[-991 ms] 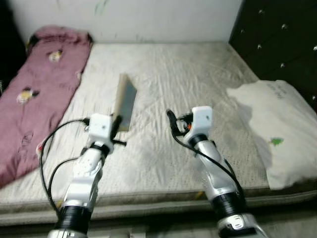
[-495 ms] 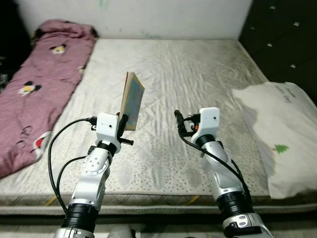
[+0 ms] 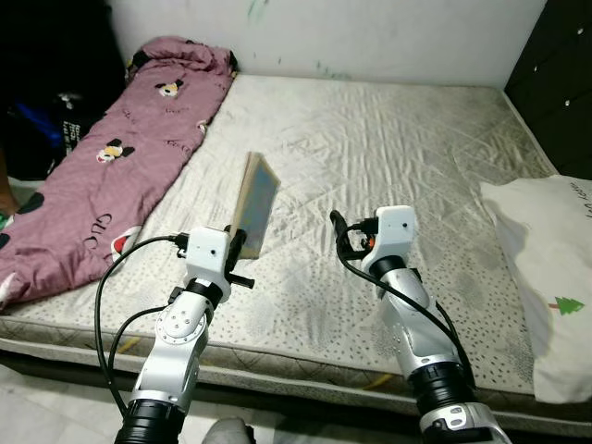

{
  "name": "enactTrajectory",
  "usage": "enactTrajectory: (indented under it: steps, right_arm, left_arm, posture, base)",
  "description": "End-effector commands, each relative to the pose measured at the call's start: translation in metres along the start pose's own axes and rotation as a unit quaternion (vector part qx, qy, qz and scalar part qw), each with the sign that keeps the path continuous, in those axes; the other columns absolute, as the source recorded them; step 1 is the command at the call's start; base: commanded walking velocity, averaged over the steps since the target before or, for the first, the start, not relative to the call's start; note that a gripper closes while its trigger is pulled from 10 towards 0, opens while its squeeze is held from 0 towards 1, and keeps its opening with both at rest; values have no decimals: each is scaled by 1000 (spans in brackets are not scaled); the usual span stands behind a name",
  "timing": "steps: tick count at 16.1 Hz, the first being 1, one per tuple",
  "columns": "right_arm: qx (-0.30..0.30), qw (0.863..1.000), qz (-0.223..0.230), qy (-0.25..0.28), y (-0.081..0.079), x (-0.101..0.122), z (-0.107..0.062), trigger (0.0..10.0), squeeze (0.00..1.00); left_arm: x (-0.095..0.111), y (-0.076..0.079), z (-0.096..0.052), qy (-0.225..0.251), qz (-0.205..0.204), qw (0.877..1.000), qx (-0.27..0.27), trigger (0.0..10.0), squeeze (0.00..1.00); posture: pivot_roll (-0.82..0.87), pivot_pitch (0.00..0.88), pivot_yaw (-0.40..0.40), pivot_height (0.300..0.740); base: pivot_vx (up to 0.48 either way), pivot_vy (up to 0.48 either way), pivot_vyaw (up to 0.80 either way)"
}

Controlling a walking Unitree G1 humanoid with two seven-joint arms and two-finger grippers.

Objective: Clean up the room

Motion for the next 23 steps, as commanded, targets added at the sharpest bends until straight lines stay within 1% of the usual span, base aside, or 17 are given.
enactTrajectory:
  steps: [1, 4, 7, 9, 15, 23]
  right_arm:
    - [-1, 1000, -1, 5, -2, 3, 2, 10000, 0]
    - [-1, 1000, -3, 5, -4, 2, 1, 10000, 0]
    - [-2, 1000, -4, 6, -3, 3, -1, 10000, 0]
    - [0, 1000, -3, 6, -3, 2, -1, 10000, 0]
    - [0, 1000, -1, 3, -3, 2, 0, 10000, 0]
    - [1, 1000, -6, 4, -2, 3, 2, 10000, 0]
  left_arm:
    - [15, -2, 3, 27, 14, 1000, -2, 10000, 0]
    - [15, -1, 3, 23, 13, 1000, -9, 10000, 0]
    - [15, 2, 4, 22, 9, 1000, -14, 10000, 0]
    - [16, 3, 4, 23, 9, 1000, -15, 10000, 0]
    - [16, 3, 3, 23, 7, 1000, -11, 10000, 0]
    - [16, 3, 6, 24, 6, 1000, -12, 10000, 0]
  posture:
    - [105, 0, 7, 740]
    - [92, 0, 10, 740]
    - [90, 0, 10, 740]
    - [93, 0, 8, 740]
    - [95, 0, 4, 740]
    - [95, 0, 1, 740]
  base:
    - [0, 0, 0]
    - [0, 0, 0]
    - [0, 0, 515]
    - [0, -242, 597]
    - [0, -284, 0]
    - [0, -319, 0]
Point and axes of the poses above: a point about 5 cm out from each wrist's last joint towards the gripper, its own z axis pointing out of the wrist towards the gripper, its own x axis along the axis of the wrist's last joint, y = z × x, the point moved 3 cm from there along z, pointing out of the wrist towards the gripper, and after that the axes turned 10 degrees about -z, right-handed, at the moved point
